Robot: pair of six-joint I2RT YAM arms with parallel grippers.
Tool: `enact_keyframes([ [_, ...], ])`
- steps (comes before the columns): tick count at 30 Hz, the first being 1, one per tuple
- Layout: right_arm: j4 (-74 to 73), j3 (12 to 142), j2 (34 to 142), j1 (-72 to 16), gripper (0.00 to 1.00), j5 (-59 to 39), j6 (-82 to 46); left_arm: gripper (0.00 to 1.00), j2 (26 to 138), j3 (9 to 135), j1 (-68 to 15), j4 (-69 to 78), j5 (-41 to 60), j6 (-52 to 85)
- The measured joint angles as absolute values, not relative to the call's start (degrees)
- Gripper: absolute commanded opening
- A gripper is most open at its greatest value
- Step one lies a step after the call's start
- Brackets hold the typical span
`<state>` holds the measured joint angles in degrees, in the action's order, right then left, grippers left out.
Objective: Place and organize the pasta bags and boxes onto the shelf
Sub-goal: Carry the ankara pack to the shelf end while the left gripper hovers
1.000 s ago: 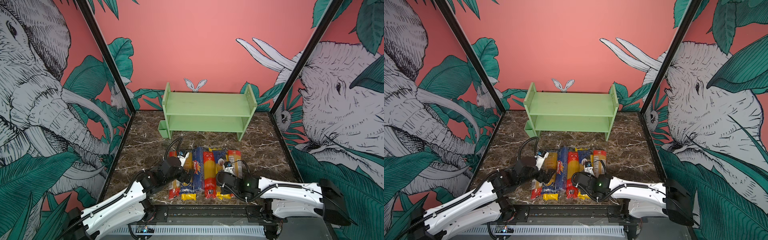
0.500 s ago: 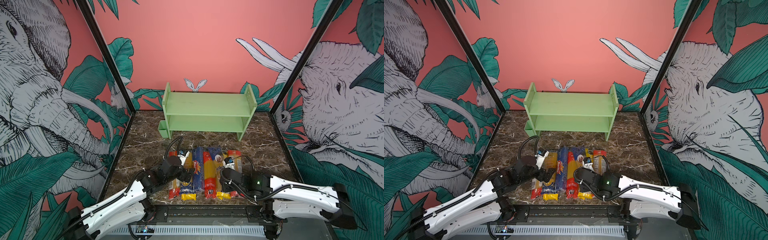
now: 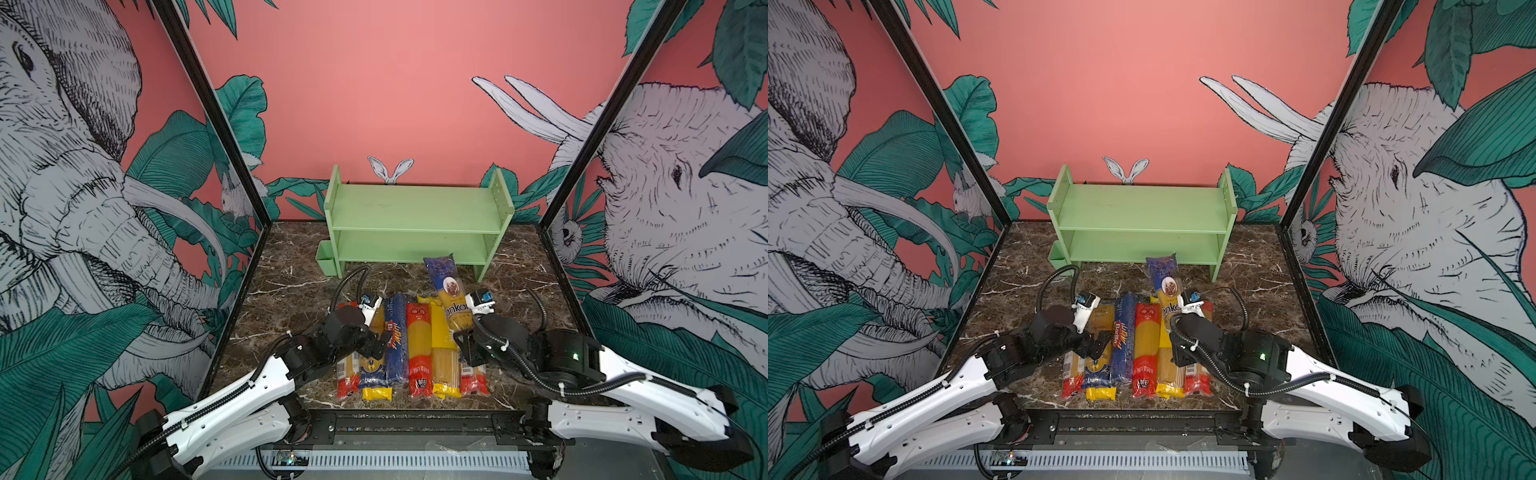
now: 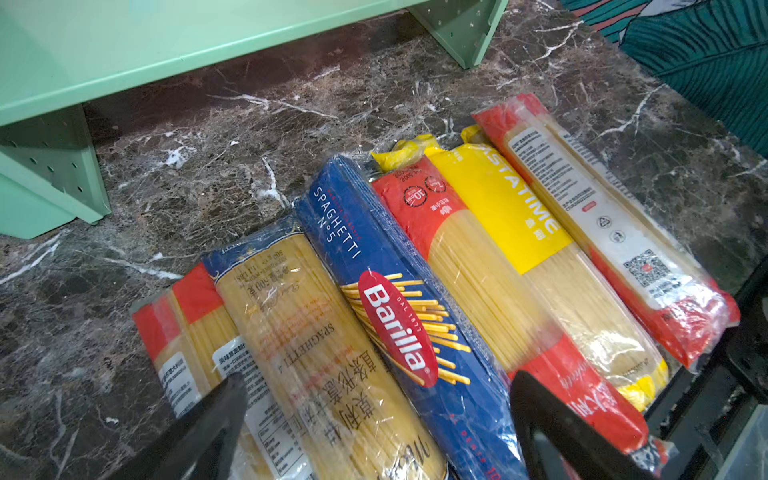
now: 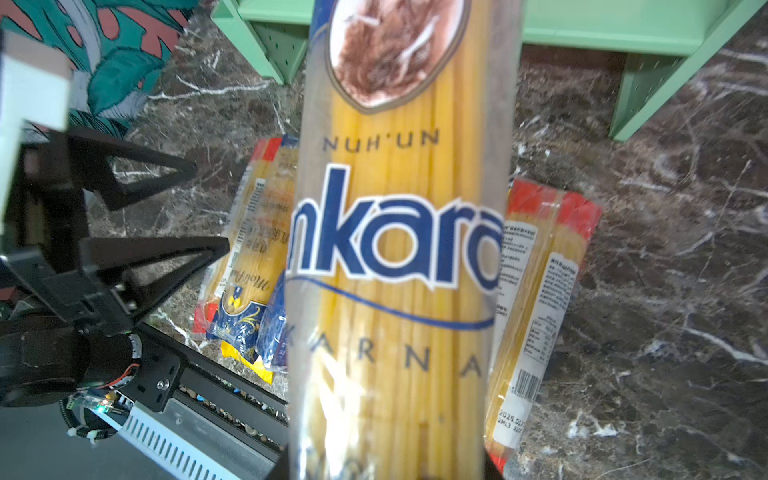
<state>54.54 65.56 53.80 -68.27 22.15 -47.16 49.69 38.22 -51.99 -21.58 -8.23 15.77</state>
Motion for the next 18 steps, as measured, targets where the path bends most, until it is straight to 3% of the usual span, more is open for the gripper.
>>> enact_keyframes([
  [7,59.51,79.22,57.89,-61.78,0.16,23.14,-38.87,0.99,52.29,41.39,-51.99,-21.56,-8.71,14.17],
  [18,60.55,105.03,77.34,-41.93,0.16,17.52,-22.63,0.99,60.4,48.9,-51.99,-21.76,-8.95,10.28],
])
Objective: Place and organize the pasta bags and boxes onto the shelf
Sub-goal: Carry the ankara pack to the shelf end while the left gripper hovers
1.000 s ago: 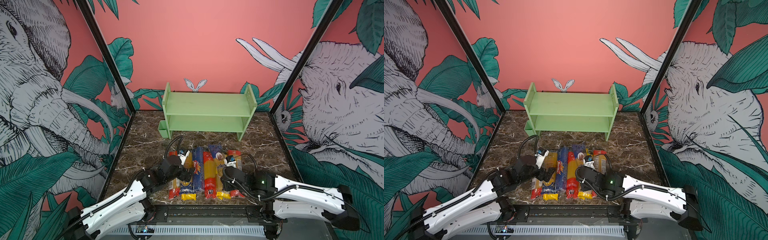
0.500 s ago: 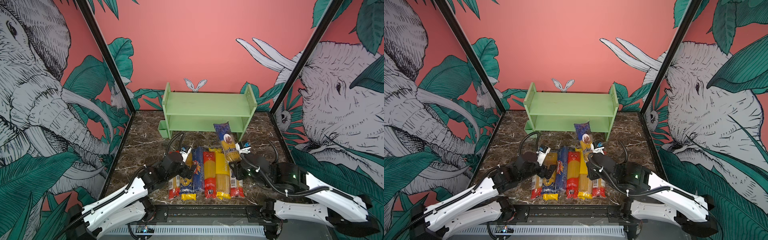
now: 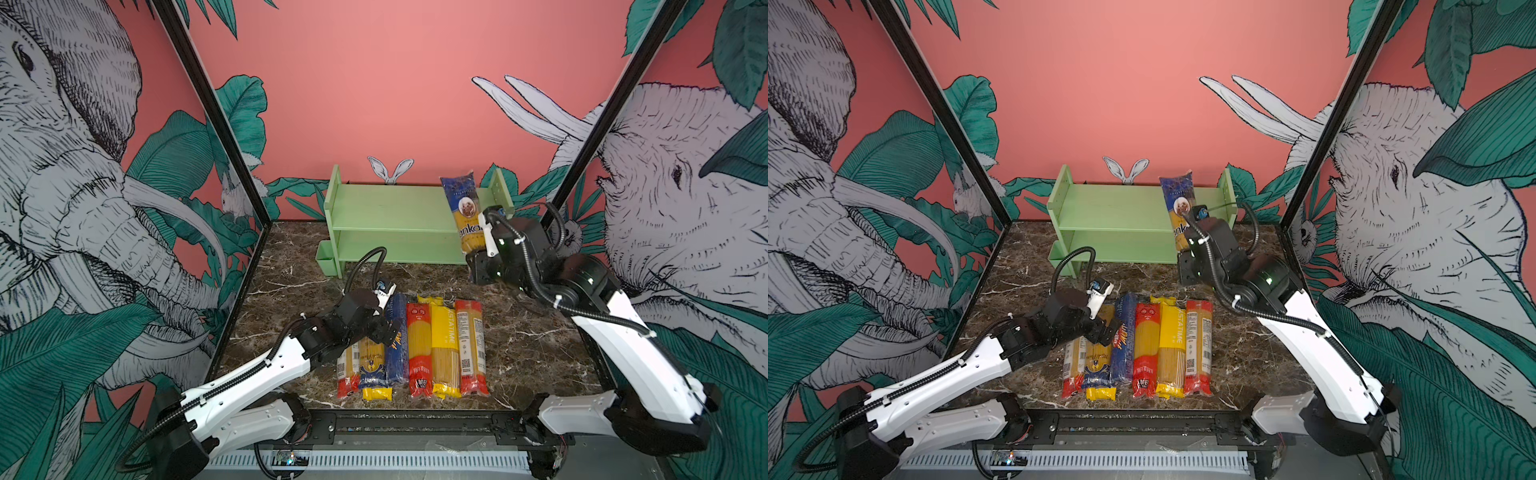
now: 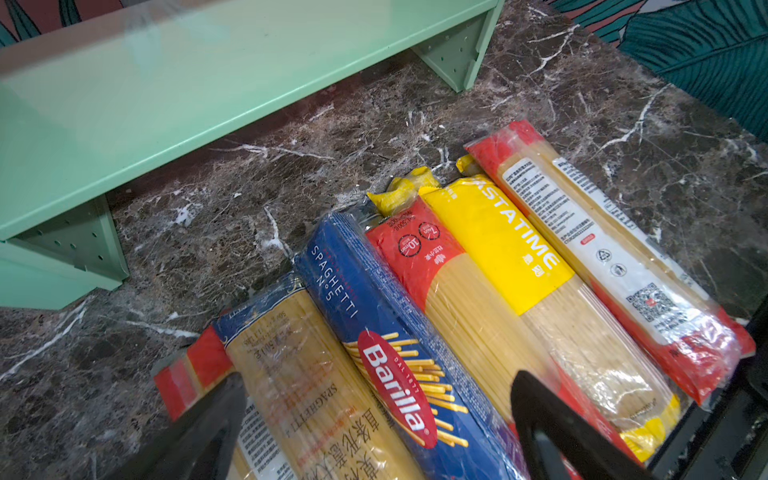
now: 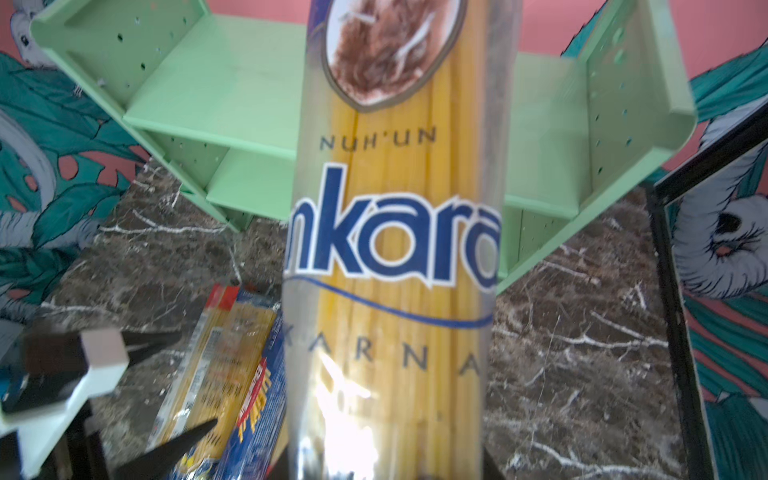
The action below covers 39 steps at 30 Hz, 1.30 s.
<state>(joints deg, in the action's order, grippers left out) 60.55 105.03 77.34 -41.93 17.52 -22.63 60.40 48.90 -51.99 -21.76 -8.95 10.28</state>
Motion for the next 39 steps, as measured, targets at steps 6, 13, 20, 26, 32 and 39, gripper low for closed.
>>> enact_keyframes([
  [6,59.48,112.84,87.68,-31.44,0.16,12.34,-17.65,0.99,63.59,56.12,-51.99,-23.33,-8.12,8.27],
  [13,59.42,120.49,99.09,-24.67,0.16,9.89,-13.87,0.99,65.45,66.0,-51.99,-24.05,-6.61,5.89],
  [20,59.81,121.03,102.43,-20.75,0.17,8.73,-11.9,0.99,66.87,67.79,-51.99,-24.1,-6.0,4.43],
  [26,59.86,121.03,102.52,-18.85,0.2,8.97,-11.49,0.99,68.73,67.79,-51.99,-24.16,-5.98,4.03],
  [32,59.83,121.05,103.88,-18.31,0.29,8.97,-11.33,0.99,68.66,67.79,-51.99,-24.16,-5.98,3.81],
  [39,59.02,121.05,104.64,-17.98,0.39,8.95,-11.6,0.99,68.38,67.31,-51.99,-24.14,-6.02,3.81],
])
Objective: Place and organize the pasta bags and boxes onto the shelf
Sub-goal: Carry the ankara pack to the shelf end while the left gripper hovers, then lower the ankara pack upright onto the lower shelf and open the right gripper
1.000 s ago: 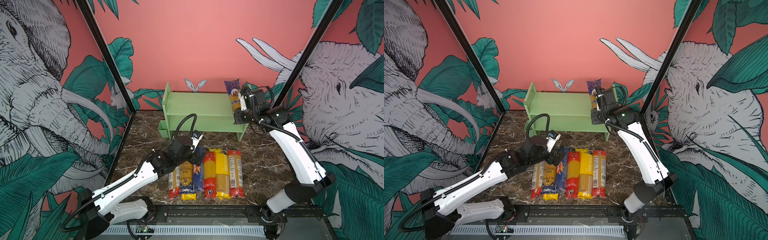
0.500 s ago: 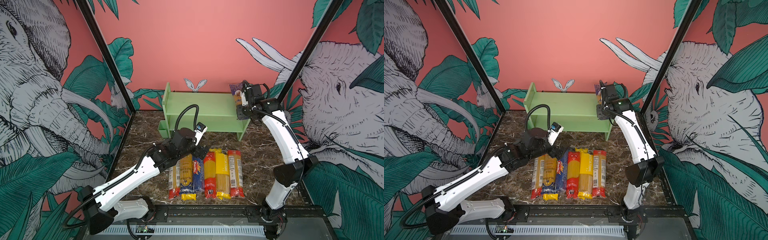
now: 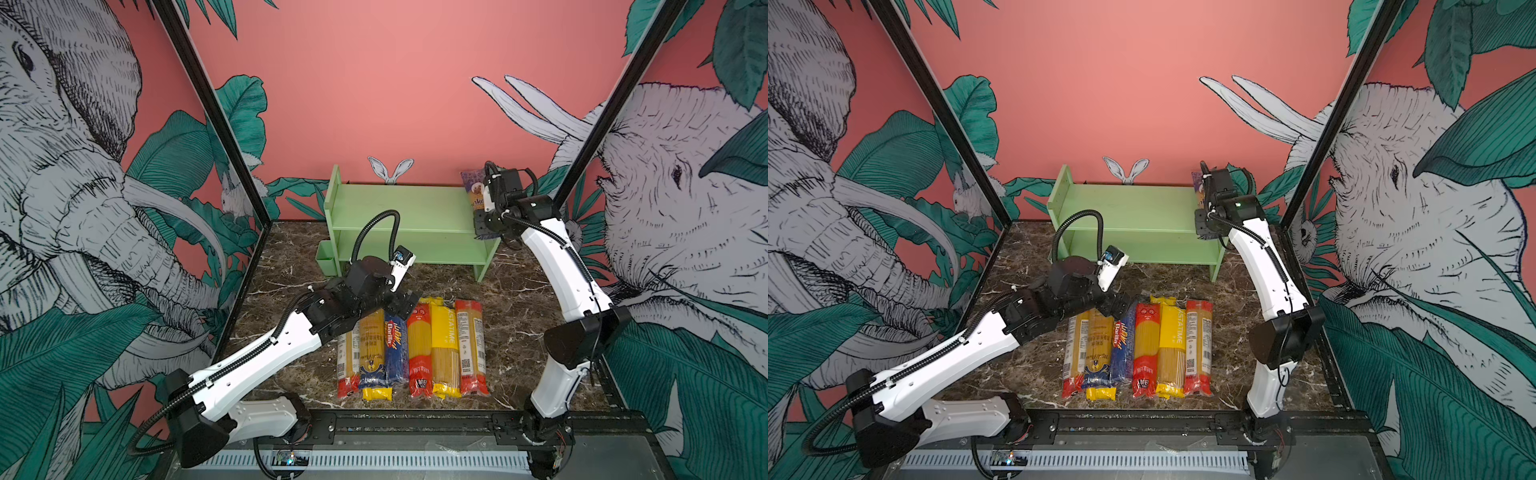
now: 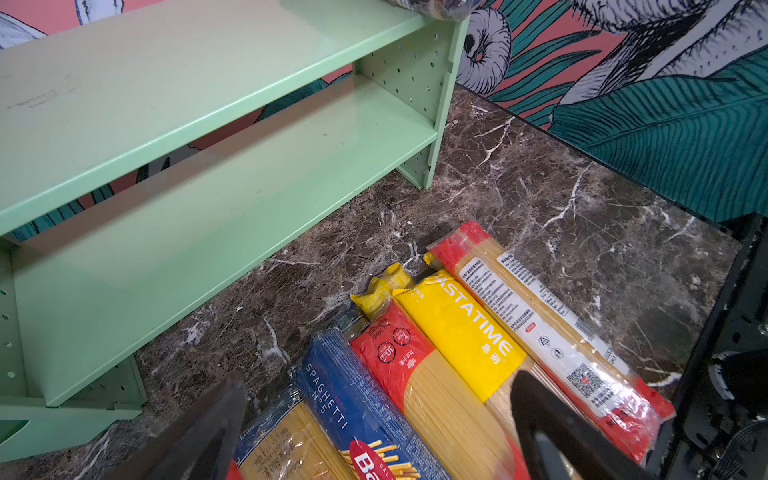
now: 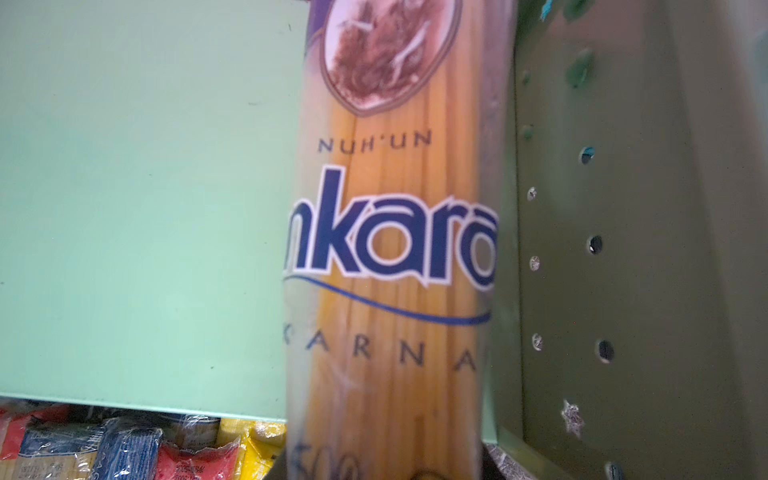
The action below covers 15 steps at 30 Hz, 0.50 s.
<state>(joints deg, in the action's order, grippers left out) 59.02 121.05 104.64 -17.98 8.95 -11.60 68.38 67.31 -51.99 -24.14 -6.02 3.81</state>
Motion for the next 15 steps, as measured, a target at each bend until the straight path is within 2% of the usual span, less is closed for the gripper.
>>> enact_keyframes([
  [5,57.67,121.05,104.75,-17.45,0.52,8.97,-11.97,0.99,67.79,66.67,-51.99,-24.14,-6.11,3.81],
  [8,56.34,121.05,104.75,-17.08,0.55,9.3,-12.23,0.99,67.42,66.5,-51.99,-24.14,-6.24,3.81],
  [12,54.96,121.05,104.75,-16.8,0.54,9.65,-12.4,0.99,67.37,66.46,-51.99,-24.14,-6.33,3.81],
  [15,54.57,121.05,104.75,-16.75,0.46,9.65,-12.43,0.99,67.33,66.22,-51.99,-24.14,-6.42,3.81],
])
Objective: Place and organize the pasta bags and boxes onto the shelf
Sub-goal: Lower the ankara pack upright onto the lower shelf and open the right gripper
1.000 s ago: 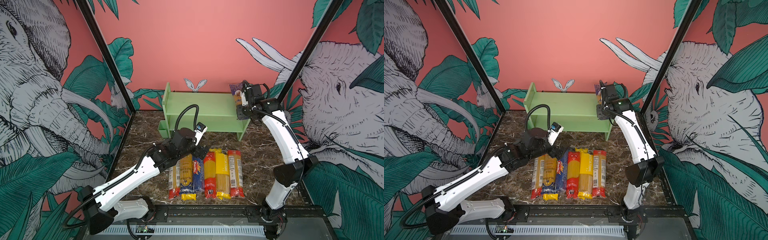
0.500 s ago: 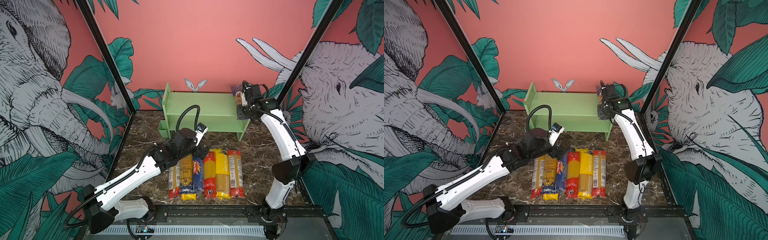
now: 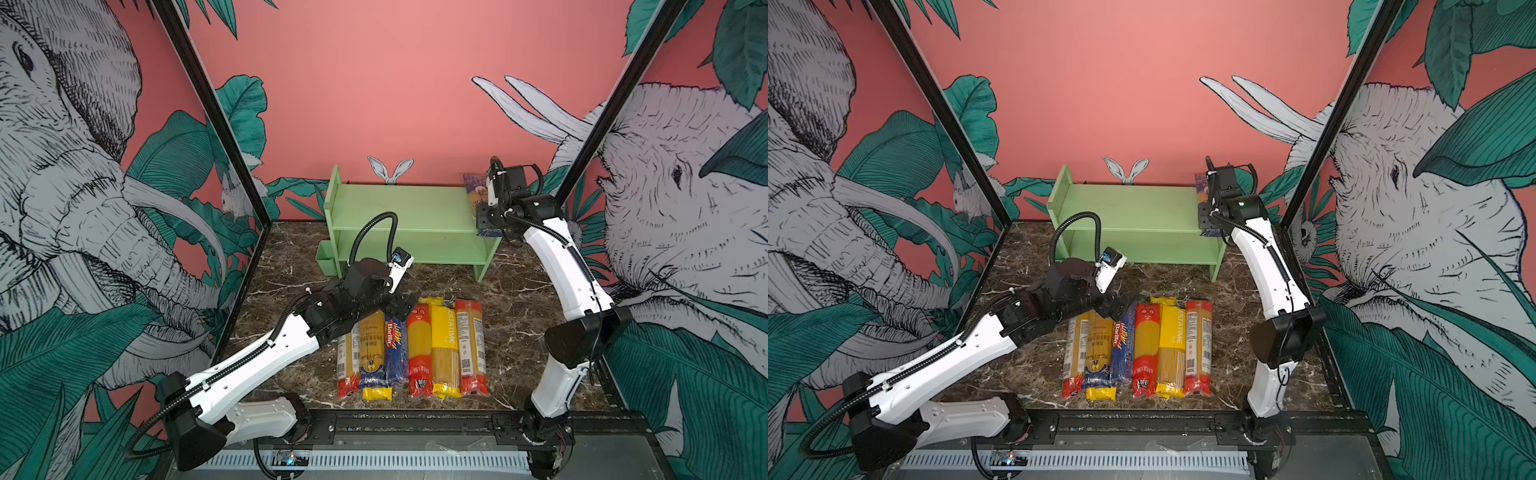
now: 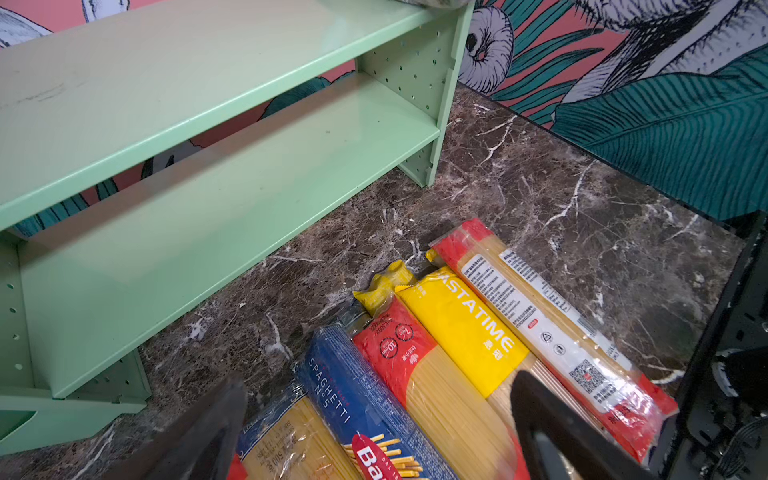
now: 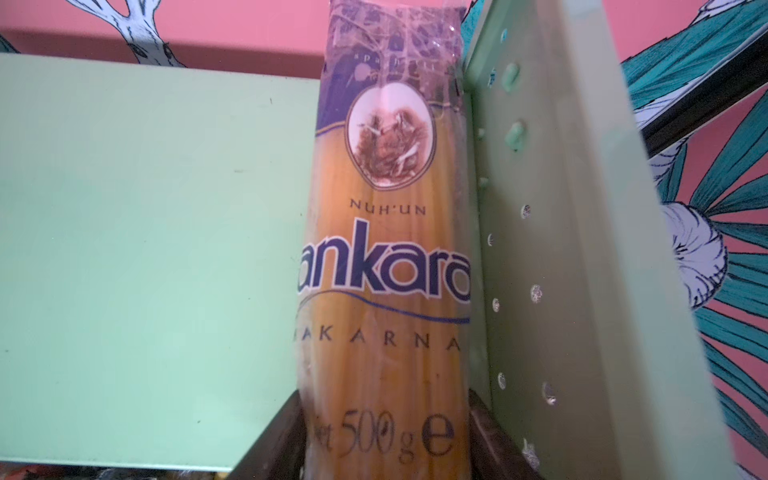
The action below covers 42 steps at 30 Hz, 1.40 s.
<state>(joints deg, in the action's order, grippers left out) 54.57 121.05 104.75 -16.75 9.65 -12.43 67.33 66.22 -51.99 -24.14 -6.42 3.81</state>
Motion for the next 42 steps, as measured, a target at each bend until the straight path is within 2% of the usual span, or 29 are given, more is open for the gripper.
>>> enact_keyframes([
  [11,54.11,121.27,104.86,-16.36,0.29,8.88,-12.95,0.99,66.61,65.56,-51.99,-24.14,-6.7,3.84],
  [23,54.76,127.52,109.51,-15.73,0.29,8.58,-13.06,0.99,66.57,65.56,-51.99,-24.14,-7.16,3.79],
  [25,54.76,128.2,110.06,-15.66,0.34,8.58,-13.08,0.99,66.57,65.56,-51.99,-24.14,-7.33,3.75],
  [30,54.24,128.14,110.24,-15.73,0.61,8.49,-13.37,0.99,66.59,65.56,-51.99,-24.14,-7.57,3.38],
  [32,53.06,127.39,110.0,-15.94,0.69,8.32,-13.56,0.99,66.59,65.56,-51.99,-24.14,-7.57,3.36],
  [38,51.46,125.69,109.3,-16.23,0.76,7.86,-13.76,0.99,66.59,65.45,-51.99,-24.14,-7.64,3.33],
  [42,51.37,125.69,108.97,-16.23,0.85,6.72,-13.85,0.99,66.13,64.53,-51.99,-24.14,-7.7,3.38],
])
